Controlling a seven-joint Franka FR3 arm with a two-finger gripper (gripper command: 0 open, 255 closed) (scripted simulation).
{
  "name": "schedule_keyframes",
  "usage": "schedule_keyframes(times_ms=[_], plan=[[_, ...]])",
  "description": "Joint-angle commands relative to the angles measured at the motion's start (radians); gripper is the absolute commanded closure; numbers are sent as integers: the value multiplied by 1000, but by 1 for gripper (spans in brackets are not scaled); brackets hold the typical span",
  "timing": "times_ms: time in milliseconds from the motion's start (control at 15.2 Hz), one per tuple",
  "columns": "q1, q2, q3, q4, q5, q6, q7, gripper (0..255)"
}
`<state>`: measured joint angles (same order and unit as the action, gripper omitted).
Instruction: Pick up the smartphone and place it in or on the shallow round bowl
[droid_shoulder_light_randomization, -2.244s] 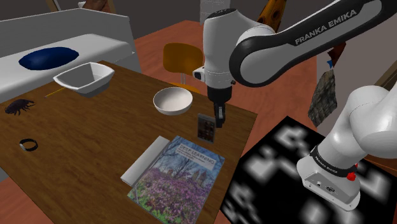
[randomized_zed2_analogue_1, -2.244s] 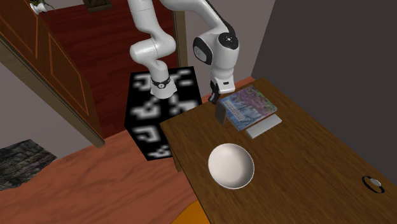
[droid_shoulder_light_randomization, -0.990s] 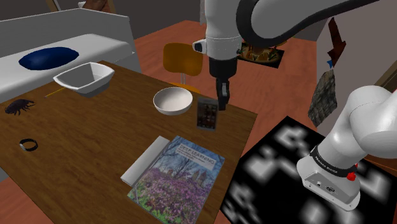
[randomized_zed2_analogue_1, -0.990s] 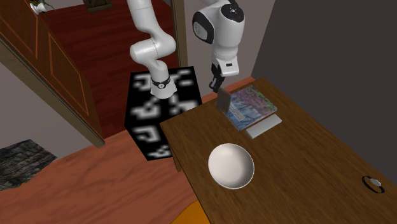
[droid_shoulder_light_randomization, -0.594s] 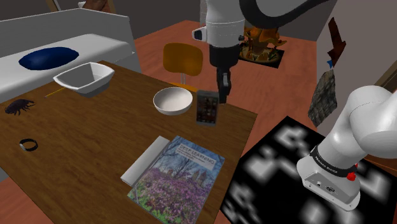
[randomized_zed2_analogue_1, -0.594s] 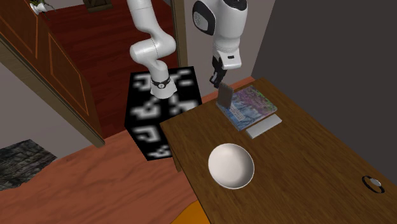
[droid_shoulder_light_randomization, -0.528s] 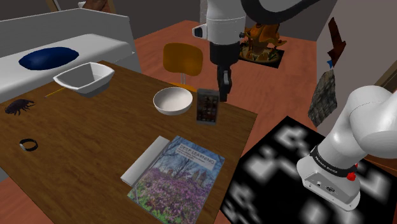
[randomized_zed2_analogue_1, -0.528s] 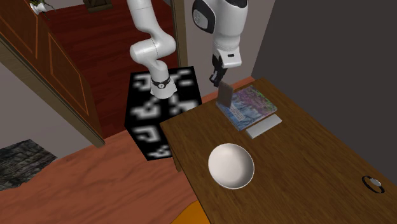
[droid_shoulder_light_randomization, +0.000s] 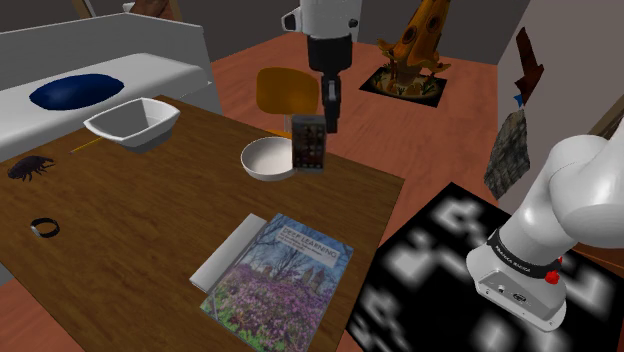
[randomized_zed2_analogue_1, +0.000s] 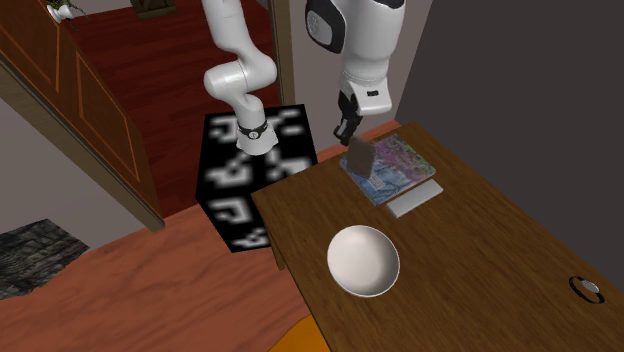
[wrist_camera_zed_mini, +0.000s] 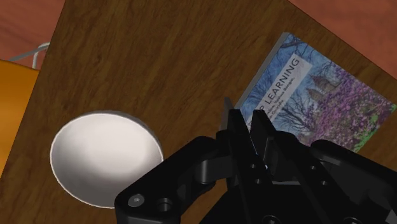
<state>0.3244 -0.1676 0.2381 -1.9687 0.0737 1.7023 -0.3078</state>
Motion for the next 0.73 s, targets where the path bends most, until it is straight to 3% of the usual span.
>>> schedule_keyframes(times_ms=[0, 396, 660], plan=[[-12, 72, -9, 85, -20, -16, -13, 255], [-36, 287, -33, 386, -71, -108, -51, 255], [-42, 458, -47, 647, -104, -201, -75, 255]])
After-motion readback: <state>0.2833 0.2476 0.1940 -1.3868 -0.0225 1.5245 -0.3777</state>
